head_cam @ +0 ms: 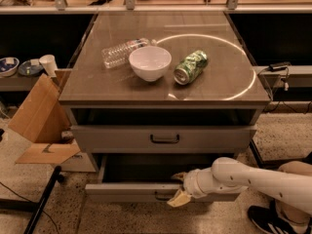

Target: Open middle drawer

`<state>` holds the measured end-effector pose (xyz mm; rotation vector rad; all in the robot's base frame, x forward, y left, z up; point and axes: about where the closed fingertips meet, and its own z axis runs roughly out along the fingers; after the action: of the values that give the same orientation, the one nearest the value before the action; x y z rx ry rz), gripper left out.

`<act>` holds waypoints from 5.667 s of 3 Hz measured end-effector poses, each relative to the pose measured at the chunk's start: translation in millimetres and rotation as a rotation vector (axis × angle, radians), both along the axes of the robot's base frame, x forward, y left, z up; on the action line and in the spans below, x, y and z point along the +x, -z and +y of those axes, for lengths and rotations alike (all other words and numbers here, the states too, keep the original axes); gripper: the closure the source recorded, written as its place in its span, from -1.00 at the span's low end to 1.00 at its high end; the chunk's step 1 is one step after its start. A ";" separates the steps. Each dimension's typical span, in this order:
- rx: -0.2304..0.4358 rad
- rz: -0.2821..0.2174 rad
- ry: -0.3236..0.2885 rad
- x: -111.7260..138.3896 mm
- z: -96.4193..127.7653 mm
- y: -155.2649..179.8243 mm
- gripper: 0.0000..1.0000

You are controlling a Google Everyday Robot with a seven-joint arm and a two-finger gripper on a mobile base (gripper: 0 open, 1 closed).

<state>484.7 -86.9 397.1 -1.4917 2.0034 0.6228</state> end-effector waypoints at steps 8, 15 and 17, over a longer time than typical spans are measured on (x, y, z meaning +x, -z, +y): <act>-0.009 -0.010 0.015 -45.2 1.4 -1.0 0.64; -0.008 -0.042 -0.007 -154.5 -27.6 -33.8 -1.00; -0.028 -0.071 0.006 -167.1 -52.1 -78.5 -1.00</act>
Offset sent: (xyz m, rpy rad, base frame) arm -0.0998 -0.0357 -0.0390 -0.0324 0.0004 -0.0818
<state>317.6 -139.0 475.6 -1.5024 1.9693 0.5333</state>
